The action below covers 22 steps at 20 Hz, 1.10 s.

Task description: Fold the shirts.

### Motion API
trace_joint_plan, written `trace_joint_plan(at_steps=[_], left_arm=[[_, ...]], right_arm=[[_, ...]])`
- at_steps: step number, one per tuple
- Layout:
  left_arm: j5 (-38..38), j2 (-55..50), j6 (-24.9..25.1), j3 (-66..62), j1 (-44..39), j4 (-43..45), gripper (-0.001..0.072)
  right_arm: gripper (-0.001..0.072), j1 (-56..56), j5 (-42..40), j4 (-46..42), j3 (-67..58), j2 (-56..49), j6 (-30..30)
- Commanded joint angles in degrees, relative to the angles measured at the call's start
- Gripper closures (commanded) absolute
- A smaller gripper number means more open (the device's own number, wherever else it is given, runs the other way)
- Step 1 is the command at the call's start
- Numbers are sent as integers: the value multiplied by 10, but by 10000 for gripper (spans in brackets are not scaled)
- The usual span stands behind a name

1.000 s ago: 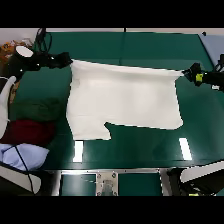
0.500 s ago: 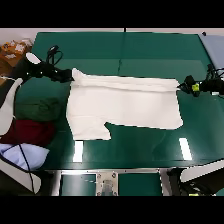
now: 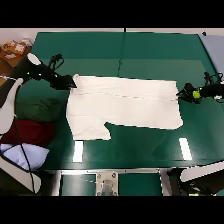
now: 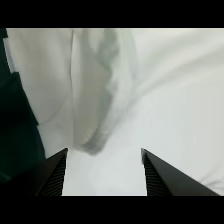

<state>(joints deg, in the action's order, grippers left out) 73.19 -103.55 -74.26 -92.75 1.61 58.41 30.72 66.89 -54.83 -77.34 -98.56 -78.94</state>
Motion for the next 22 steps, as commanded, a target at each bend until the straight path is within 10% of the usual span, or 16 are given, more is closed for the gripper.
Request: trace_joint_plan(at_steps=[1,5,12,13,15,22], left_arm=[[136,-1,-41,-43,14,3,174],[207,54,-80,-26,26,55,175],[71,331,-95,357,26,60,173],[53,360,-98,412,26,60,173],[16,392,-99,499,26,56,173],[-208,396,-82,632,-63,-61,173]], right_arm=[[481,37,86,-38,-26,23,-35],[693,69,103,-91,16,117,-52],[693,71,92,-128,294,323,-120],[600,71,92,-124,321,338,-127],[124,71,89,-111,366,345,-130],[124,61,-53,31,488,341,-130]])
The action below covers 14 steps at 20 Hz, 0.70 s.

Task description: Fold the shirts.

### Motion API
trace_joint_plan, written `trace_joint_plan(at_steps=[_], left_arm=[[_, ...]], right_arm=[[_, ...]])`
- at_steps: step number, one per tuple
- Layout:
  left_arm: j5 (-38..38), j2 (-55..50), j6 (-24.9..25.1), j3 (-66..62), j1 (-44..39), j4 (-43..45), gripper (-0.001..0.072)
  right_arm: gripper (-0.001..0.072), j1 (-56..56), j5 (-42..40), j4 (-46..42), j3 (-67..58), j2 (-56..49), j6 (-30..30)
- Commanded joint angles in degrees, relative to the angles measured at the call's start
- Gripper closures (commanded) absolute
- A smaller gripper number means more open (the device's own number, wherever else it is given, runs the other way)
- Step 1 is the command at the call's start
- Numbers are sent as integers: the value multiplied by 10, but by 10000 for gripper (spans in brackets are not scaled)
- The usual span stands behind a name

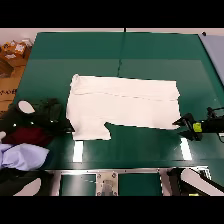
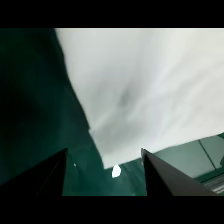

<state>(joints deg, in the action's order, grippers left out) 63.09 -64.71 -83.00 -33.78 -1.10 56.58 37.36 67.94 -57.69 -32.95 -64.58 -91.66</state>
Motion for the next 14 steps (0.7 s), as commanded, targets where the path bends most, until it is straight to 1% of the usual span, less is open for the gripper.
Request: trace_joint_plan(at_steps=[1,2,3,4,5,6,7,8,9,10,11,12,14], left_arm=[[-132,8,5,42,-43,-53,174],[-149,5,5,42,-44,-64,174],[-156,0,7,42,-44,-79,183],[-155,-4,14,42,-44,-88,336],[-154,-5,26,42,-44,-96,447],[-146,-5,35,39,-43,-100,537],[-132,-5,46,31,-43,-99,664],[-110,-5,55,18,-42,-95,685],[-87,-4,55,2,-42,-76,685],[-61,-3,51,-16,-42,-47,685],[-40,-3,37,-33,-42,-14,686],[-20,-3,31,-45,-42,-1,686],[31,-3,34,-65,-42,1,686]], right_arm=[[126,-9,-89,67,52,-5,-3],[128,-11,-110,72,56,-12,-3],[158,-15,-130,82,57,-23,-2],[161,-20,-147,96,57,-34,0],[205,-27,-163,120,57,-45,16],[373,-33,-170,145,55,-54,34],[548,-40,-170,174,52,-62,60],[602,-45,-170,191,51,-64,84],[666,-46,-166,191,49,-63,98],[693,-44,-161,187,45,-63,106],[693,-40,-155,181,42,-62,113],[693,-36,-149,172,41,-62,114],[694,-22,-123,143,37,-62,113]])
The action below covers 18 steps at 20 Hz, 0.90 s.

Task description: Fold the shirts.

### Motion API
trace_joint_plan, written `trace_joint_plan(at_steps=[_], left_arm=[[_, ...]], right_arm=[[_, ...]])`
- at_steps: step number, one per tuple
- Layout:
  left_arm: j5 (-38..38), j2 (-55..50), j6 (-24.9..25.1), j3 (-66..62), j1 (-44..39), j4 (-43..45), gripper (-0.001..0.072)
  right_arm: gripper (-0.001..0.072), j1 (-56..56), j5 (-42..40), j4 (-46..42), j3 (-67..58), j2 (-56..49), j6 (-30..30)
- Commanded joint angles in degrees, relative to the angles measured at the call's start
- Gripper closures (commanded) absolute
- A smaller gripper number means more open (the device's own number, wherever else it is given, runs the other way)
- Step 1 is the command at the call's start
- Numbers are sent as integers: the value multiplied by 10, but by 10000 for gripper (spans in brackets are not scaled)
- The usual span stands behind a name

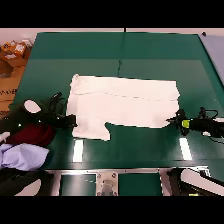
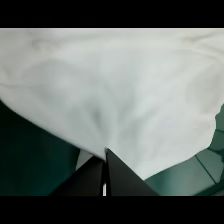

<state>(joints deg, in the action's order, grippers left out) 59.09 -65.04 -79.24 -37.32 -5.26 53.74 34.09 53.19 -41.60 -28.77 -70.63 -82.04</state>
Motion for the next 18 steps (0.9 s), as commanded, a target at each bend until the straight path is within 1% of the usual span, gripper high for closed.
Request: trace_joint_plan(at_steps=[1,4,7,9,10,12,15,18], left_arm=[[92,0,-4,-35,0,30,686],[142,24,-9,-37,-2,37,687],[142,78,-29,-60,-14,41,687],[136,81,-27,-118,-14,31,687],[130,77,-18,-150,-14,31,687],[111,49,-3,-212,-14,31,687],[72,-40,15,-307,-14,35,687],[50,-156,17,-412,-14,35,687]], right_arm=[[694,23,46,-43,-10,0,17],[694,77,107,-85,-14,21,17],[693,113,143,-86,-26,66,15],[694,103,162,-79,-55,77,6],[694,89,170,-79,-74,77,-3],[694,54,162,-68,-113,76,-16],[694,0,86,-45,-188,53,-31],[694,-41,57,-40,-287,-41,-40]])
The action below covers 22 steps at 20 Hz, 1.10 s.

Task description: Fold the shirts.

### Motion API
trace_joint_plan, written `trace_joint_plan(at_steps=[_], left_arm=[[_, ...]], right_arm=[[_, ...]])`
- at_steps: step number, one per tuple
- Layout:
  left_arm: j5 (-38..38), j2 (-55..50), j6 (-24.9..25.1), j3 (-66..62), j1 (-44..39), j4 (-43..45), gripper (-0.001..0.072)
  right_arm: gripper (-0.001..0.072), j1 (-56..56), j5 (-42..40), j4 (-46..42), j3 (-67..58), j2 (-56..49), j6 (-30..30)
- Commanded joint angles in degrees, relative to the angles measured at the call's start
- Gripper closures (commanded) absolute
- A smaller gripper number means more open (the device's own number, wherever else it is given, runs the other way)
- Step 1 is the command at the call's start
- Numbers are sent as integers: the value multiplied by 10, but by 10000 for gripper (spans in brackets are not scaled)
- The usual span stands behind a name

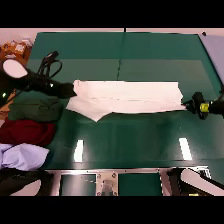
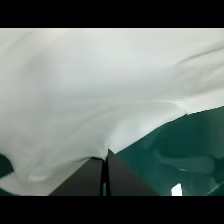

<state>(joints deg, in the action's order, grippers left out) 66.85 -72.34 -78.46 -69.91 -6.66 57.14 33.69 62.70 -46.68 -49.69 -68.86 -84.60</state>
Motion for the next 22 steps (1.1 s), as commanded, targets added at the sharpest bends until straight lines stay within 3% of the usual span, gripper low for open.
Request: trace_joint_plan(at_steps=[1,8,9,11,12,13,16,20,21,22], left_arm=[[-38,-118,9,-119,1,2,687],[-120,-311,-7,-273,1,12,685],[-144,-328,-4,-283,1,8,681],[-210,-339,-8,-288,1,8,11],[-236,-337,-22,-294,5,8,-12],[-232,-337,-26,-310,13,8,-12],[-122,-336,-25,-372,45,9,-11],[-7,-337,-25,-403,66,14,-9],[10,-337,-24,-403,66,14,166],[22,-337,-8,-403,65,13,444]], right_arm=[[694,-47,-43,11,-108,-97,-20],[693,-94,-53,52,-326,-358,-19],[652,-99,-56,59,-355,-386,-19],[321,-100,-56,62,-408,-418,-18],[246,-91,-49,61,-431,-420,-7],[219,-80,-29,59,-455,-419,18],[211,-30,86,-17,-511,-419,42],[171,19,162,-98,-512,-435,76],[171,24,171,-95,-512,-445,88],[171,25,178,-93,-512,-457,101]])
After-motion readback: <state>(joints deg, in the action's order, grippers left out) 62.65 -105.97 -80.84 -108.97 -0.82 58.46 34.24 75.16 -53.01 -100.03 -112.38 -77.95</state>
